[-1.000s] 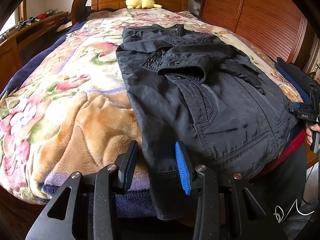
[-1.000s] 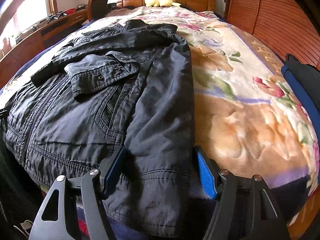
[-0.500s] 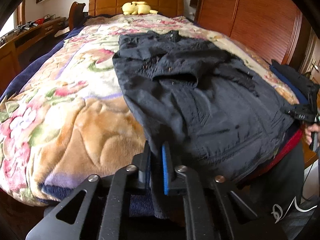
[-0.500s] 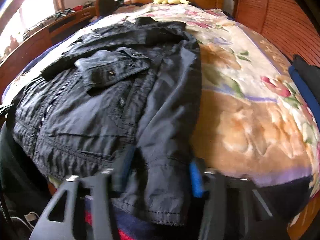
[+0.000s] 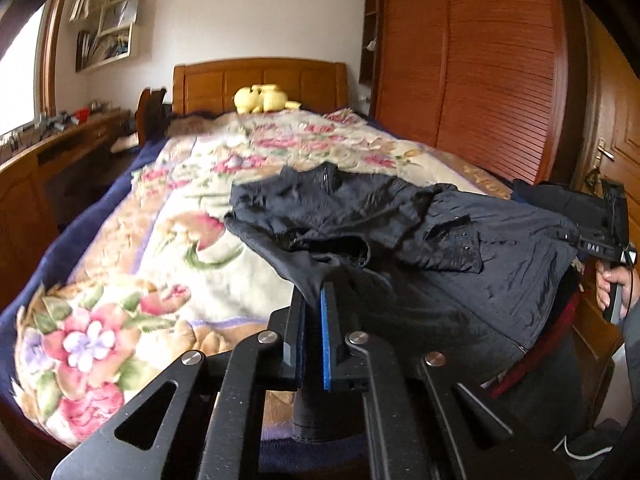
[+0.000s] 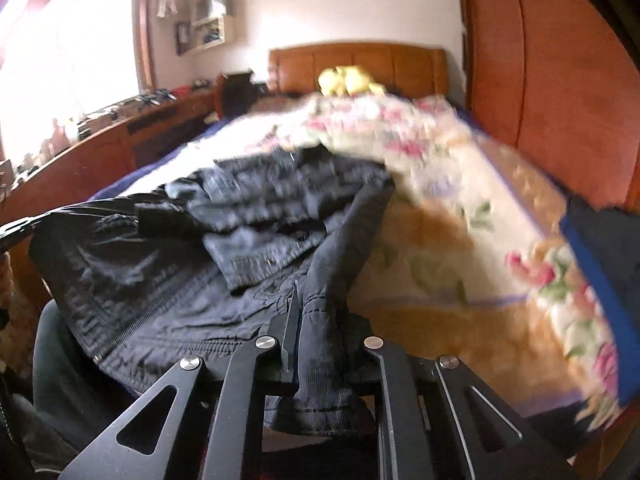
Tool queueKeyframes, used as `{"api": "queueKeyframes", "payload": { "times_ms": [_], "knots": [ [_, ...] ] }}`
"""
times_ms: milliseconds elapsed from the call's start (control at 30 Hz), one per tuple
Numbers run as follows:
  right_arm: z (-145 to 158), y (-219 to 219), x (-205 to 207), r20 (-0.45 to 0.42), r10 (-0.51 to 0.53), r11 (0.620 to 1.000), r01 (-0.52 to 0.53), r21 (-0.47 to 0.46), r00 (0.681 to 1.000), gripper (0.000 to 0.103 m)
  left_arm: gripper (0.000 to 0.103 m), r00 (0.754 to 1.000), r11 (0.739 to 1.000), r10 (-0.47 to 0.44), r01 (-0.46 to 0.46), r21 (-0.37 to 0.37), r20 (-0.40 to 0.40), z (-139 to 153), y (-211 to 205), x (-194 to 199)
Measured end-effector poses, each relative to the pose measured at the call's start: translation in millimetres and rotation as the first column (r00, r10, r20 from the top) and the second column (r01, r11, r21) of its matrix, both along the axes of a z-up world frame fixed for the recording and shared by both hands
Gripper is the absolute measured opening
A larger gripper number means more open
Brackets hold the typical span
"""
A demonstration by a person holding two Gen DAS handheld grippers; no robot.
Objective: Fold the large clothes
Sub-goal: 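Lift the hem with both tools and fold it toward the collar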
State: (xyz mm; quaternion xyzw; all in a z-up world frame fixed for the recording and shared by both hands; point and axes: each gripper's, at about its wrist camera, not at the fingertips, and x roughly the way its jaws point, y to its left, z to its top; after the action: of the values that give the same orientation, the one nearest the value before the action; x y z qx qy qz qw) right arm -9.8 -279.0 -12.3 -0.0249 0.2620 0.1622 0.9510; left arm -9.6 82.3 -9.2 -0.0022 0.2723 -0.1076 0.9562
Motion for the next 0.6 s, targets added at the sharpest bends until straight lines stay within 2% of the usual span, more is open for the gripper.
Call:
{"api": "queueKeyframes", "payload": {
  "times_ms": [200,400,600],
  "knots": [
    [27.6,-14.8,-43.7,0.055,0.0,0.998,-0.003,0.06,0.998,0.011,0.006,0.999,0.999,0.003,-0.001,-0.04,0.054,24.2,10.0,-37.4],
    [52.6,-32.7,-90.6,0.12,-0.018,0.993,0.004,0.114,0.993,0.011,0.006,0.992,0.998,-0.02,0.026,-0.049,0.125,50.3,7.5,-70.6],
    [51.9,-42.5,-137.3,0.168,-0.026,0.992,0.005,0.122,0.986,0.011,0.006,0.982,0.997,-0.041,0.053,-0.058,0.182,67.4,7.2,-96.9]
  ]
}}
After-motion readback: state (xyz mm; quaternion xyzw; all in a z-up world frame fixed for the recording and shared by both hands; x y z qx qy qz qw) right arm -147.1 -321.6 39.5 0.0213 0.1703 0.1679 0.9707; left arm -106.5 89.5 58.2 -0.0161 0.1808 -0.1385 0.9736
